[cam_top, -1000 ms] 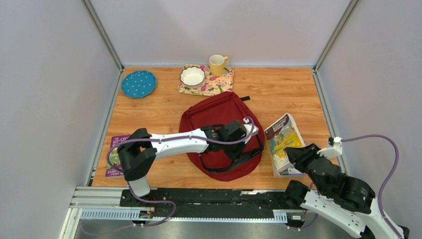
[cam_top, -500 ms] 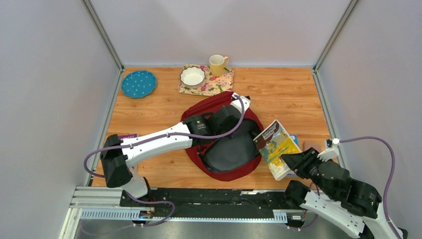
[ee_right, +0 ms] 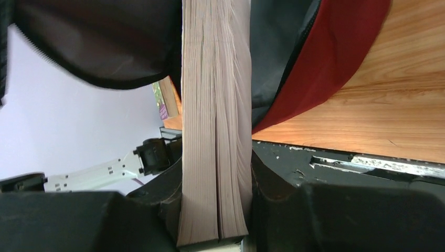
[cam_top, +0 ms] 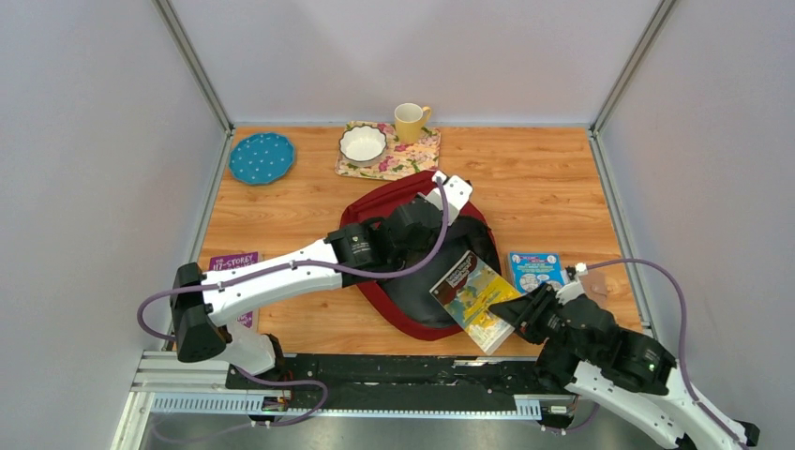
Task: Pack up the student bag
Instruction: Place the book in the student bag.
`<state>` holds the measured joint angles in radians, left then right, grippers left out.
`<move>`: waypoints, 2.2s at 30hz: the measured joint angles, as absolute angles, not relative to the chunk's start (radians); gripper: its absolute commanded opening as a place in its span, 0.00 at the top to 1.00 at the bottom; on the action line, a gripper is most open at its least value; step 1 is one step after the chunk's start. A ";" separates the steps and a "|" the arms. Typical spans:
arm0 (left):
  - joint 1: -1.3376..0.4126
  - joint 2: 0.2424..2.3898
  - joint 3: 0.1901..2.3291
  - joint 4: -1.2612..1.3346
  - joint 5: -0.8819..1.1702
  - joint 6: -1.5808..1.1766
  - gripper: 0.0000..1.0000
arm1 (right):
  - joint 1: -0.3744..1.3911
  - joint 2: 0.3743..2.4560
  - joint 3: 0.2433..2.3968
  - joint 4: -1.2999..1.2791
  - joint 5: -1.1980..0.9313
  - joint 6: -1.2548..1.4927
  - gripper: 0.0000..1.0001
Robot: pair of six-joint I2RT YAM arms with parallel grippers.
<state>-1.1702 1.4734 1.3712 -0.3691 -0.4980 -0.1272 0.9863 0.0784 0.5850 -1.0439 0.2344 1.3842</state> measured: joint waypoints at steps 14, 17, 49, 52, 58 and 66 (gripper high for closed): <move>-1.224 1.382 1.226 -0.240 -0.463 -0.031 1.00 | 0.968 0.331 0.295 -0.459 0.221 1.600 1.00; -1.224 1.364 1.219 -0.235 -0.457 -0.031 1.00 | 0.944 0.423 0.274 -0.331 0.207 1.640 1.00; -1.224 1.316 1.254 -0.329 -0.447 -0.131 1.00 | 0.821 1.393 0.324 0.575 0.224 1.619 0.53; -1.224 1.301 1.231 -0.329 -0.459 -0.141 1.00 | 0.820 1.389 0.334 0.500 0.192 1.602 0.46; -1.224 1.298 1.211 -0.316 -0.471 -0.158 1.00 | 0.819 1.335 0.349 0.324 0.135 1.566 0.40; -1.224 1.298 1.199 -0.310 -0.469 -0.175 1.00 | 0.816 1.322 0.354 0.264 0.064 1.557 0.72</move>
